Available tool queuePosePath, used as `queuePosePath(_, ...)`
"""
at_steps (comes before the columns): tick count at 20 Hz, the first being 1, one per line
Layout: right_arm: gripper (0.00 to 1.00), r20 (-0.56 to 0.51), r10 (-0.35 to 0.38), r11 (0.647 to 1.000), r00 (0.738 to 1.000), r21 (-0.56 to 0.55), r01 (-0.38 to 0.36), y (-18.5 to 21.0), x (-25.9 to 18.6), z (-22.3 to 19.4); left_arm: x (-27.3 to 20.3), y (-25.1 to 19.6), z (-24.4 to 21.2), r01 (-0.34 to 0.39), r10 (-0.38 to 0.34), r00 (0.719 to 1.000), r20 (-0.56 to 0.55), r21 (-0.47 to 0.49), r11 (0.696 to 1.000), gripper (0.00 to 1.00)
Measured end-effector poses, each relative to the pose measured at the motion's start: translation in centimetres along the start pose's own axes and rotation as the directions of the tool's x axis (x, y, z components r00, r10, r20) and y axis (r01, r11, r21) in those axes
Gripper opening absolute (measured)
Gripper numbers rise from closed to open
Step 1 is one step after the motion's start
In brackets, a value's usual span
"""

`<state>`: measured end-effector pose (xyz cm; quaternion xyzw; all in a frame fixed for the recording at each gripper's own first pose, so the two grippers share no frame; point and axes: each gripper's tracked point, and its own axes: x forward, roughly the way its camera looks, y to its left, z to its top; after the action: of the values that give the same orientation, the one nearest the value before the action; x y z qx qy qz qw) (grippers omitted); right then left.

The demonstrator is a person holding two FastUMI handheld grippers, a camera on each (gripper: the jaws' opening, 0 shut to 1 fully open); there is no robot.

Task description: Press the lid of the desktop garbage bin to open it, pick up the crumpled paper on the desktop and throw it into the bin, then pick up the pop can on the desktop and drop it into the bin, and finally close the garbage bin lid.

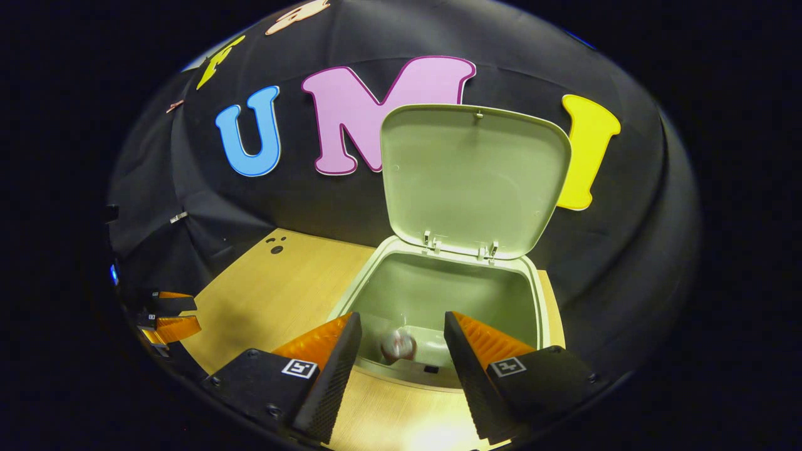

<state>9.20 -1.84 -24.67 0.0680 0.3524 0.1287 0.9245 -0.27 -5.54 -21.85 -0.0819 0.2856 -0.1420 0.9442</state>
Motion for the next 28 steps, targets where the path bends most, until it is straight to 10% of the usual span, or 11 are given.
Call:
queuePosePath(15, 0.84, 0.339, -0.053, 0.998, 0.939, 0.057, 0.035, -1.6, -6.4, 15.6, -0.3, -0.4, -0.2, 0.006, -0.006, 1.000, -0.004, -0.015, 1.000, 0.86)
queuePosePath(28, 0.93, 0.424, -0.127, 0.992, 0.897, 0.030, 0.127, -3.8, -4.5, 24.0, -1.3, -0.3, -0.8, -0.010, 0.010, 1.000, -0.003, -0.024, 1.000, 0.86)
